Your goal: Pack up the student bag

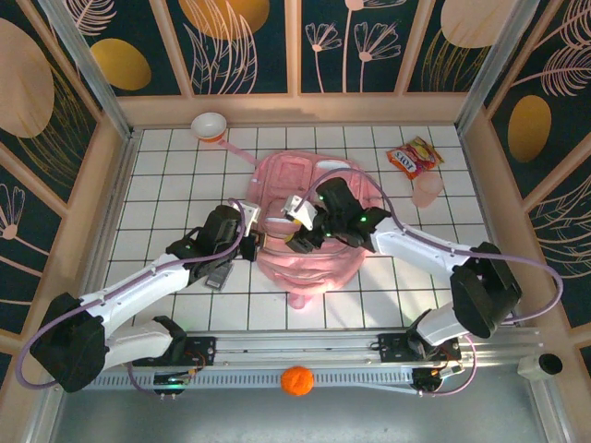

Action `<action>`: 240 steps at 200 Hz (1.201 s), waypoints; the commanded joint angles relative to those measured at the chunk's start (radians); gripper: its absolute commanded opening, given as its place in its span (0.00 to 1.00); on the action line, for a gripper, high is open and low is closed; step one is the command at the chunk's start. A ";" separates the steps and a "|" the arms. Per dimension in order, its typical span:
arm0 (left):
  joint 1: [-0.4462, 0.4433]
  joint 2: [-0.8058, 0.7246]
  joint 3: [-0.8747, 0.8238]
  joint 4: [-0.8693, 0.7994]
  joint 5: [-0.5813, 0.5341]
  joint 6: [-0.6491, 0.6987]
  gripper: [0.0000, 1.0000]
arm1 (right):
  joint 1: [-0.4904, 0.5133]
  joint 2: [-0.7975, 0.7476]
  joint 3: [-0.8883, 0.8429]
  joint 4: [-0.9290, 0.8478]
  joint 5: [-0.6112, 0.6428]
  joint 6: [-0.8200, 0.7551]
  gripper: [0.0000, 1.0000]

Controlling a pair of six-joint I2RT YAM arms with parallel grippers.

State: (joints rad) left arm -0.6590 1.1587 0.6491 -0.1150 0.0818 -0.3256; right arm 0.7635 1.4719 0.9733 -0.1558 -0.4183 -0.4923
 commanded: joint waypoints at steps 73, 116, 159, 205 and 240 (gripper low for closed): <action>0.029 0.014 0.021 0.032 -0.062 0.026 0.00 | -0.008 0.005 0.066 -0.049 -0.002 -0.270 0.00; 0.118 0.040 0.011 0.064 -0.053 0.079 0.00 | -0.071 -0.073 0.088 -0.201 -0.278 -0.478 0.00; 0.177 0.160 0.058 0.148 -0.018 0.137 0.00 | -0.137 -0.067 0.135 -0.257 -0.386 -0.506 0.00; 0.188 0.178 0.171 0.047 -0.009 0.007 0.51 | -0.209 -0.076 0.120 -0.022 -0.357 -0.145 0.00; 0.188 0.075 0.162 -0.221 -0.031 -0.183 0.69 | -0.210 -0.064 0.118 -0.018 -0.374 -0.078 0.00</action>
State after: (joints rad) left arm -0.4706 1.3102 0.8043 -0.1181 0.0921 -0.3511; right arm 0.5522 1.4441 1.0557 -0.2604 -0.7055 -0.6796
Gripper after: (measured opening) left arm 0.662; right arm 0.084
